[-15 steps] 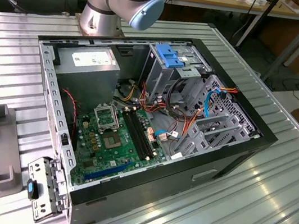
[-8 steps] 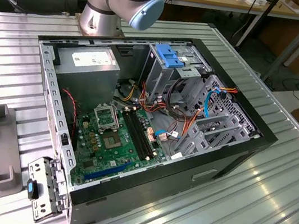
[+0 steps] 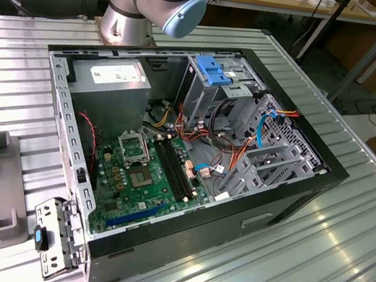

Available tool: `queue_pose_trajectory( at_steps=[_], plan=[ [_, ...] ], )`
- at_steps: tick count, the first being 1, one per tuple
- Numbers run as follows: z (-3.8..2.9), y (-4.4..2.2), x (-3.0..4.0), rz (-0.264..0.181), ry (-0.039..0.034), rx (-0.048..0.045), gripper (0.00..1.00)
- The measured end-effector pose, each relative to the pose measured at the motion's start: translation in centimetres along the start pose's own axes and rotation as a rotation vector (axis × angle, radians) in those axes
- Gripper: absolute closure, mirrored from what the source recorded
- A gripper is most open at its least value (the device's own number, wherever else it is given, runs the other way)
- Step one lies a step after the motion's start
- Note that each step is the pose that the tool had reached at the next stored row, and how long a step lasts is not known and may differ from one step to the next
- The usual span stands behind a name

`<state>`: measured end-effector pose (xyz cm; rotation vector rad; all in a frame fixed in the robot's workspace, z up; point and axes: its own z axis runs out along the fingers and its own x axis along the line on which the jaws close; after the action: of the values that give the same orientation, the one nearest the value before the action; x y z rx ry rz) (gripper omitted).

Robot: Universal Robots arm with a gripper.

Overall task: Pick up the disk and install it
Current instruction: 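Pick up the disk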

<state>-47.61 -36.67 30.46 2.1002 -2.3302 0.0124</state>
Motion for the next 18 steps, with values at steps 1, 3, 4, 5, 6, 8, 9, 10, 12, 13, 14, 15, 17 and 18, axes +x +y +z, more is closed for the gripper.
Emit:
queue_pose_trajectory(
  at_steps=[1, 3, 4, 5, 6, 8, 9, 10, 12, 13, 14, 15, 17, 18],
  plan=[
    [0.00, 0.00, 0.00, 0.000, 0.0000, 0.0000, 0.59],
    [0.01, 0.00, 0.00, 0.000, -0.0001, 0.0000, 0.62],
    [0.01, 0.00, 0.00, 0.000, 0.0000, 0.0000, 0.62],
    [0.01, 0.00, 0.00, 0.000, 0.0000, 0.0000, 0.62],
    [0.02, 0.00, 0.00, 0.000, 0.0000, 0.0000, 0.62],
    [0.02, 0.00, 0.00, 0.000, 0.0000, 0.0000, 0.63],
    [0.02, 0.00, 0.00, 0.000, 0.0000, 0.0000, 0.63],
    [0.03, 0.00, 0.00, 0.000, 0.0000, 0.0000, 0.63],
    [0.03, 0.00, 0.00, 0.000, 0.0000, 0.0000, 0.63],
    [0.04, -0.01, -0.01, -0.013, -0.0001, 0.0002, 0.63],
    [0.05, -0.01, -0.01, -0.035, -0.0003, 0.0006, 0.63],
    [0.05, -0.01, -0.01, -0.053, -0.0004, 0.0007, 0.63],
    [0.04, -0.02, -0.01, -0.137, -0.0005, 0.0012, 0.63],
    [0.03, -0.01, 0.00, -0.140, -0.0004, 0.0012, 0.63]
  ],
)
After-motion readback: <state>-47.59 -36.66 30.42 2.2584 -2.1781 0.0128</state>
